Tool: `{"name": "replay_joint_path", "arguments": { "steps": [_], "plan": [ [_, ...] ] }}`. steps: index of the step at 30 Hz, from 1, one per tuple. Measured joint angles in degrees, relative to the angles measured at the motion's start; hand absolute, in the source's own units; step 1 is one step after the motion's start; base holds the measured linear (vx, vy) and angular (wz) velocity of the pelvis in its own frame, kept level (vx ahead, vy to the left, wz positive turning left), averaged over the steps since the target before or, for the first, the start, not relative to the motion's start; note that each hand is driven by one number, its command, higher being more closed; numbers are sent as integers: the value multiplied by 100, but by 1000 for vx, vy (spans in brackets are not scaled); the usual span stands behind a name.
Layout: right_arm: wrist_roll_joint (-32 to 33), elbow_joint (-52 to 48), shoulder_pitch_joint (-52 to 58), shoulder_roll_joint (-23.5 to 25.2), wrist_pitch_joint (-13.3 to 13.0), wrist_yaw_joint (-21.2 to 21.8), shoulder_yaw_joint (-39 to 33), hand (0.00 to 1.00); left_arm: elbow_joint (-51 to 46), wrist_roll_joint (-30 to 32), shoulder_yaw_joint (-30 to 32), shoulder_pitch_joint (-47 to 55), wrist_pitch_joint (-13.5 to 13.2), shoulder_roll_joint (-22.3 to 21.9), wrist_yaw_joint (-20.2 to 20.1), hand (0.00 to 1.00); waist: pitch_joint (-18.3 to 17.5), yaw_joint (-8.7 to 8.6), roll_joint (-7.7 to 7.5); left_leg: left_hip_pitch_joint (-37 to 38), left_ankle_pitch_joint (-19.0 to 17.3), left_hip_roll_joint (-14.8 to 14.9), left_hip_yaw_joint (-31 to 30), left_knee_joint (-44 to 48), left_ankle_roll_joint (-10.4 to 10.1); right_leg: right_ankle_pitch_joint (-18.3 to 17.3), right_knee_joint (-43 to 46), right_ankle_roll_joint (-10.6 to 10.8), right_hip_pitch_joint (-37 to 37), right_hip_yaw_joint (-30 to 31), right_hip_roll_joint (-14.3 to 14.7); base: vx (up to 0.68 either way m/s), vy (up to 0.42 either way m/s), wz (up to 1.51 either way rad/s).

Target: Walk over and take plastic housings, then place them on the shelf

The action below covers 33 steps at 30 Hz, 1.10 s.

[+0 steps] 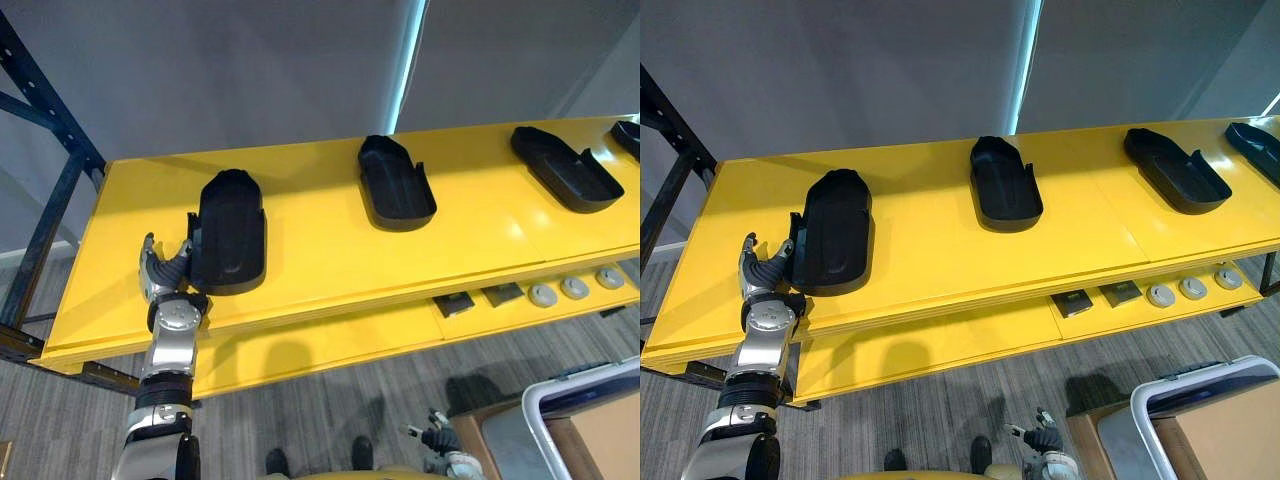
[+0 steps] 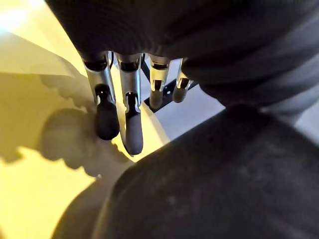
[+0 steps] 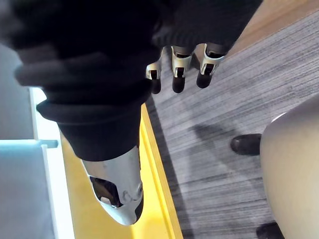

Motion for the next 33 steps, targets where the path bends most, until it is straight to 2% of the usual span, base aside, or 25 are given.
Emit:
{"name": "replay_joint_path", "arguments": {
  "steps": [6, 9, 11, 12, 14, 15, 21, 25, 26, 28, 33],
  "plan": [
    [1, -1, -2, 1, 1, 0, -3, 0, -126, -330, 123, -138, -16, -173, 133, 0, 15, 3, -13, 1, 0, -1, -9, 0, 0, 1, 0, -1, 9, -12, 1, 0, 0, 0],
    [1, -2, -2, 6, -1, -2, 0, 0, -727, -320, -6, -88, -38, -346, 276, 0, 26, 4, -24, -1, 1, -1, -18, 0, 1, 1, 0, -1, 12, -22, 1, 0, 0, 0],
    [1, -2, 1, 4, -9, -5, 0, 0, -1269, -302, -165, 51, -172, -379, 369, 0, 28, 0, -21, 2, 0, 3, -16, 1, 2, 0, 1, -2, 16, -14, 0, 0, 0, 0],
    [4, -1, 18, 1, -14, -9, -2, 0, -1934, -240, -323, 196, -304, -514, 416, 0, 32, 10, -19, -4, -1, 6, -22, 1, 1, -5, 1, 3, 17, -19, -2, 0, 0, 0],
    [4, -1, 17, 1, -33, -11, -1, 0, -2333, -172, -477, 337, -451, -530, 426, 0, 37, 9, -11, -3, -5, 10, -23, 10, 2, -15, 7, 10, 22, -19, -3, 0, 0, 0],
    [5, -1, 20, -1, -64, -12, -2, 0, -2840, -57, -578, 518, -605, -654, 451, 0, 53, 15, 13, 2, -21, 17, -26, 39, 4, -28, 19, 18, 38, -21, -22, 0, 0, 0],
    [6, -1, 86, -3, -124, -17, -4, 0, -3988, 95, -820, 1291, -893, -972, 472, 0, 94, 117, 62, 5, -242, 90, -59, 347, -26, -222, 209, 29, 155, -49, -19, 4, -2, 2],
    [5, -5, 150, -20, -157, -28, 4, 0, -4835, 469, -1071, 2244, -1155, -1080, 405, 0, 110, 192, 92, -67, -383, 120, -153, 552, -37, -304, 243, 20, 205, -140, -20, 46, -9, 12],
    [5, -5, 168, -21, -159, -30, 3, 0, -4947, 545, -1146, 2505, -1208, -1104, 344, 100, 110, 217, 91, -97, -420, 127, -175, 608, -42, -336, 279, 20, 204, -177, -24, 69, 3, 14],
    [3, -5, 197, -32, -161, -32, 6, 0, -4962, 699, -1226, 2785, -1303, -1180, 295, 100, 107, 317, 88, -119, -474, 139, -170, 676, -46, -359, 298, 30, 208, -184, -25, 52, 5, 6],
    [2, -15, 199, -32, -173, -40, 16, 0, -4952, 999, -1312, 3490, -1354, -1191, 40, 100, 105, 348, 83, -176, -595, 161, -161, 846, -34, -394, 300, 55, 258, -208, -38, 41, 11, 3]
  ]
}}
